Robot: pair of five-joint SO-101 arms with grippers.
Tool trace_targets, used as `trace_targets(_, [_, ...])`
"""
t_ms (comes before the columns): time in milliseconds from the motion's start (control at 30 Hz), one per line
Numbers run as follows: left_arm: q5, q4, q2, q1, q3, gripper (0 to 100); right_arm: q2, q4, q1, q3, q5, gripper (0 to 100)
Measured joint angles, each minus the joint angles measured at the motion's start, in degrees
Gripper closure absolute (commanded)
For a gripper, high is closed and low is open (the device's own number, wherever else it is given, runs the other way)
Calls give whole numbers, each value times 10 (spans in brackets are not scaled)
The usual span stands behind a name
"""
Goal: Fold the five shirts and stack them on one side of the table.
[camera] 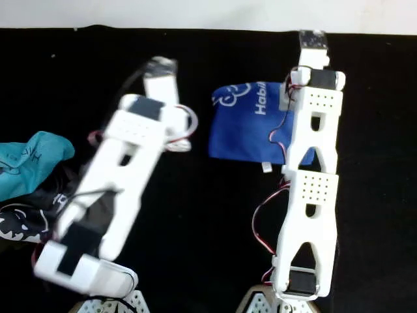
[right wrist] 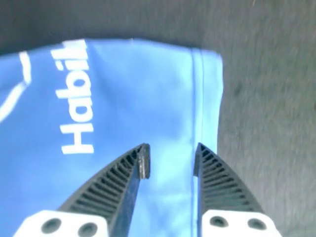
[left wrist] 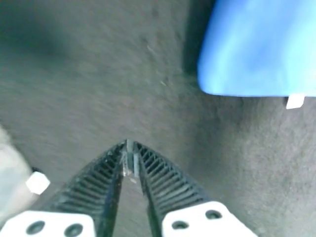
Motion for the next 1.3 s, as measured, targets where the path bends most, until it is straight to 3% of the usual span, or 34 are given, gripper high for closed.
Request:
trace_targets(133, [-43, -11, -81, -69, 53, 992, 0, 23, -1, 0, 0, 709])
trace_targets(367, [-53, -24, -115, -196, 117, 992, 0, 24, -1, 0, -23, 709])
trace_targets(833, [-53, -25, -116, -318, 144, 992, 62, -39, -1, 23, -70, 713])
trace_targets(900, [-53, -25, -116, -332, 144, 992, 75, -48, -3, 23, -70, 775])
trace_targets(1033, [-53, -25, -116, -347, 144, 992, 92, -55, -4, 18, -66, 998])
trace_targets(1300, [-53, -25, -116, -357, 144, 992, 98, -60, 11, 17, 54, 992])
